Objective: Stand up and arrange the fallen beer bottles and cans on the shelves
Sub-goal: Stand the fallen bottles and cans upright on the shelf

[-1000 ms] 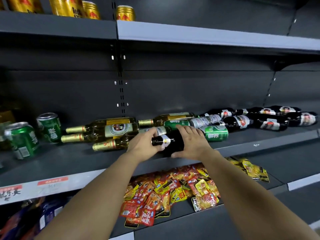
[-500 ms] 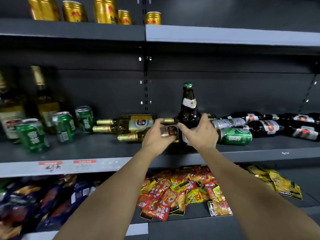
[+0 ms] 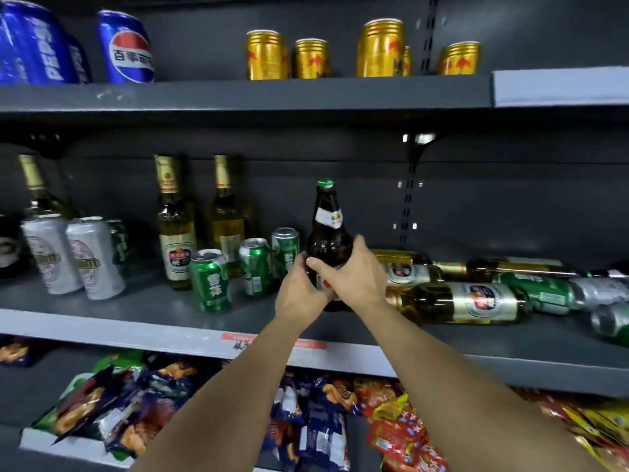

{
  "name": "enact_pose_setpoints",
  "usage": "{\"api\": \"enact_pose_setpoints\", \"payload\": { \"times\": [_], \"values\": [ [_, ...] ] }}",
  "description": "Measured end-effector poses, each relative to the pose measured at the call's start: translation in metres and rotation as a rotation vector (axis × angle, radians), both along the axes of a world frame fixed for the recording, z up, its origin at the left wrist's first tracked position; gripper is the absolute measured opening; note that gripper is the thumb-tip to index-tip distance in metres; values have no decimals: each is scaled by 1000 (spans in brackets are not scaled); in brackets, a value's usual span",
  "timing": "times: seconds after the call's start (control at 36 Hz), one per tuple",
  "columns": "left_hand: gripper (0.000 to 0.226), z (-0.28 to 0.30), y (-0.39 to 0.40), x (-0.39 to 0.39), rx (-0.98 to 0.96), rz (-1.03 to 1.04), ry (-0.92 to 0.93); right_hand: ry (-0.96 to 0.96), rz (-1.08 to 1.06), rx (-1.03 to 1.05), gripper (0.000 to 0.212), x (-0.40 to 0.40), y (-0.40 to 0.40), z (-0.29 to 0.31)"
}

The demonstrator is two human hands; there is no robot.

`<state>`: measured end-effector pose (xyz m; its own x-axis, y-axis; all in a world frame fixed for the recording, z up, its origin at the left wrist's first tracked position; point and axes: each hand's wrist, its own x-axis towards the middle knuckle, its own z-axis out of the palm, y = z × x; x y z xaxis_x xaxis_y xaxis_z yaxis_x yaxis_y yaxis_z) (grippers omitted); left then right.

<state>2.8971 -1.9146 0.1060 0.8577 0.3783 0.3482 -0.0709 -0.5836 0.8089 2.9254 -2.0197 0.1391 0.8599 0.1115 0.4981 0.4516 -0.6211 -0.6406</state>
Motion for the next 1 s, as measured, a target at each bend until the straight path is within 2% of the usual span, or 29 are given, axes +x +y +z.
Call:
{"api": "enact_pose_setpoints", "payload": {
  "times": [0.19,0.28,0.56,0.69,0.75,0.83,0.92,1.0],
  "values": [
    [58,-18,69,7,7,106,37,126,74,-13,69,10,70,-16],
    [65,-25,78,10,-12,121,51,166,82,-23,70,13,81,-20],
    [60,-27,92,25,-48,120,93,220,36,-28,67,25,100,-20],
    [66,-31,88,25,-95,124,94,275,86,-39,61,30,98,-22],
    [68,-34,82,21,-104,148,64,300,146,-60,63,29,91,-22],
    [65,-36,70,8,-4,343,-63,274,200,-139,66,27,69,-18],
    [48,-38,54,-2,48,491,-234,126,94,-279,65,31,33,-18],
    [35,-38,31,-5,86,495,-303,34,-15,-434,64,38,-12,-22]
  ]
}}
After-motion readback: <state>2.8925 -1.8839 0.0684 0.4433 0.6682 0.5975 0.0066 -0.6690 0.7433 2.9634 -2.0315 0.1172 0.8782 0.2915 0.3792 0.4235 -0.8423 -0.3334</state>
